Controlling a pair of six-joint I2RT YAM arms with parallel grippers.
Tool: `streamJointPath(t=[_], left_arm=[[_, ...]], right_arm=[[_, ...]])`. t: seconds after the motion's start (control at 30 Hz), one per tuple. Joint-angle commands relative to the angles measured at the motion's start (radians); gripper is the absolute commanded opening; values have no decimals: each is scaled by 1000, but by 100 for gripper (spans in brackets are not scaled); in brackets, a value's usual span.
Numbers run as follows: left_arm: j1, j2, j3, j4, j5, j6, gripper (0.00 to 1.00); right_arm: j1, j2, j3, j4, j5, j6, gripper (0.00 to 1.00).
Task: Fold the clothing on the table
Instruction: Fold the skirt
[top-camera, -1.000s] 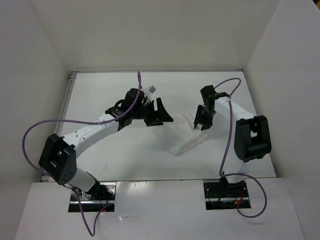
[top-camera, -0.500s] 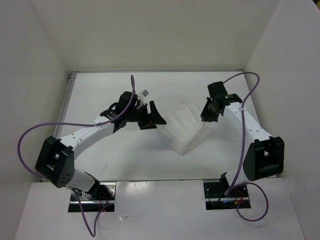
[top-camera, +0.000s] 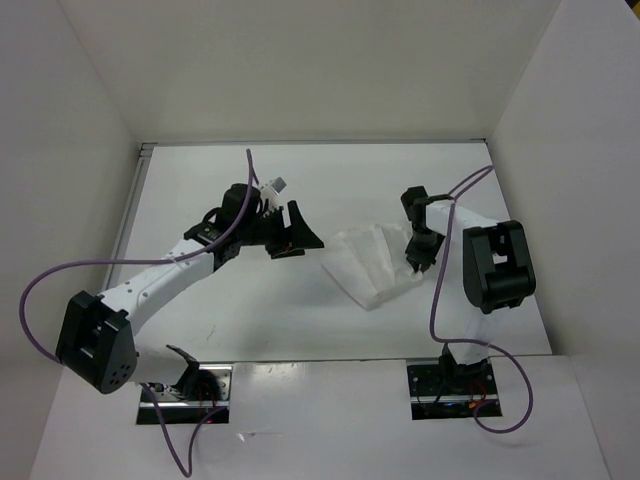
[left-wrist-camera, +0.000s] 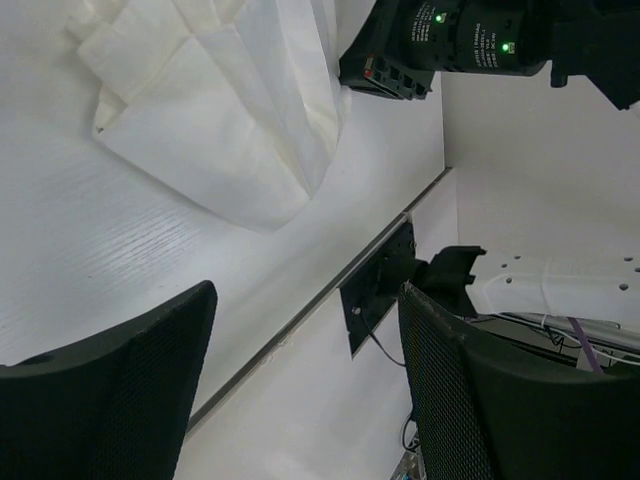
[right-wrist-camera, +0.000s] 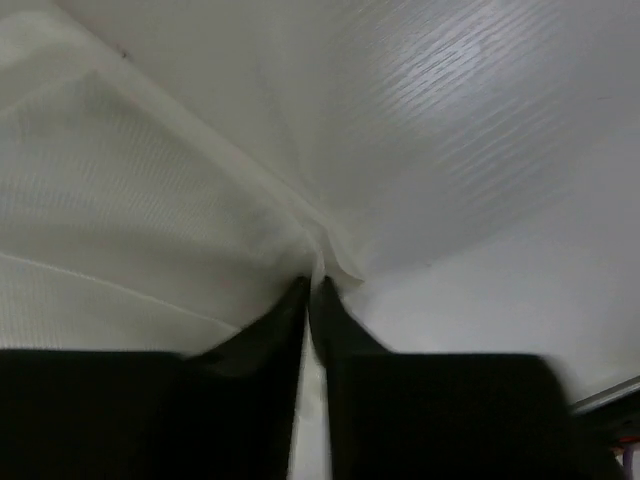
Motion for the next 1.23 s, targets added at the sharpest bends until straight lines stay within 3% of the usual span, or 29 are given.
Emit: streamJointPath(t=[0.0,0.1,0.37,0.53,0.67,0.87,1.0,1.2], left_arm=[[29,-46,-27,-3,26,34,80],[41,-67,-37,-3,26,34,80],[60,-135,-99,-55,35,91,82],[60,-221,-180,-86,-56,103,82],[69,-287,-231,-95,-78,103,83],[69,-448,-330,-53,-118,3,89],[69,-592,-398,16,-167,-73,93],[69,-656,-432,30,-199,-120,95]], right_arm=[[-18,13,37,-30,103,29,30],[-18,-61,46,-21,77,29,43],[-28,-343,100,-82,5,32,50],[-28,-638,-64,2,-126,118,62],[110,-852,-187,-21,-115,286,62],[164,-1197,-307,-113,-127,431,61],[164,-1254,-338,-113,-154,428,61],[164,-1230,-310,-106,-144,396,61]])
